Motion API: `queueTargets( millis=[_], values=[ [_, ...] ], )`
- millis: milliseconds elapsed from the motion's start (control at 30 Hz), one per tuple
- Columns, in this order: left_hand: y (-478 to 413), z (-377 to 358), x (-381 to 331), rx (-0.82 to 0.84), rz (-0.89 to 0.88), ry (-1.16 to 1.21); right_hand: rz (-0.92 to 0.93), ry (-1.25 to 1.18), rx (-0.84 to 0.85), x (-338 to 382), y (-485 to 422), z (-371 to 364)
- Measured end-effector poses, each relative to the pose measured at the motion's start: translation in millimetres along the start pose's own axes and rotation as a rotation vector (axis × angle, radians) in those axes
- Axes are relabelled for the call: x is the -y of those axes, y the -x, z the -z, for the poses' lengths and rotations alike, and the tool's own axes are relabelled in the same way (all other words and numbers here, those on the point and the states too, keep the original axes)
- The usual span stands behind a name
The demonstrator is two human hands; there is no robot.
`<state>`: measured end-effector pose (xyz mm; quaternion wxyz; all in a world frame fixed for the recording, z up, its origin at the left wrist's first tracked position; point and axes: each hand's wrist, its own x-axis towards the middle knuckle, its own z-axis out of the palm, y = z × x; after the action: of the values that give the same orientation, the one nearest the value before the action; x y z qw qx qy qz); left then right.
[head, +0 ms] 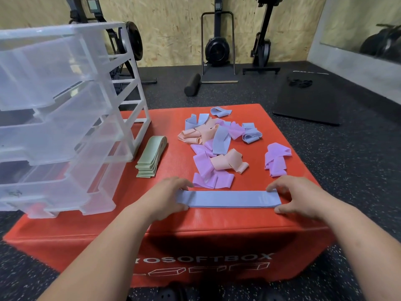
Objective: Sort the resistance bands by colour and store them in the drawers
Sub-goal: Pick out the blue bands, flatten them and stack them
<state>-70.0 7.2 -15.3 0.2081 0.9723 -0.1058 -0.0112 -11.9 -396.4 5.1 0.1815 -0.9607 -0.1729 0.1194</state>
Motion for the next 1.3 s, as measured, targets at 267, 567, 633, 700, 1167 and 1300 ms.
queueTargets(
  millis=[267, 567, 633, 700, 1167, 1300],
  values=[
    [-4.5, -0.1, 5.7, -0.019, -0.058, 0.02, 0.035, -0.085, -0.008, 0.3, -10.3, 4.4],
    [-47.9, 1.9, 6.3, -0.162, -0.075, 0.057, 0.204, -0.184, -0.355, 48.9, -71.6, 9.7],
    [-58.3, 0.0, 8.0, -0.173, -0.056, 0.062, 0.233, -0.19, -0.371, 63.6, -92.5, 3.2],
    [-63.0, -2.0, 7.0, -0.186, -0.044, 0.077, 0.244, -0.175, -0.362, 77.9, -106.0, -5.0],
    [-113.5, -13.5, 20.8, -0.241, -0.028, 0.131, 0.143, -0.075, -0.322, 76.4, -180.6, -25.6],
    [-111.7, -9.9, 19.6, -0.271, -0.02, 0.144, 0.037, -0.224, -0.668, 73.8, -167.3, 4.0]
  ],
)
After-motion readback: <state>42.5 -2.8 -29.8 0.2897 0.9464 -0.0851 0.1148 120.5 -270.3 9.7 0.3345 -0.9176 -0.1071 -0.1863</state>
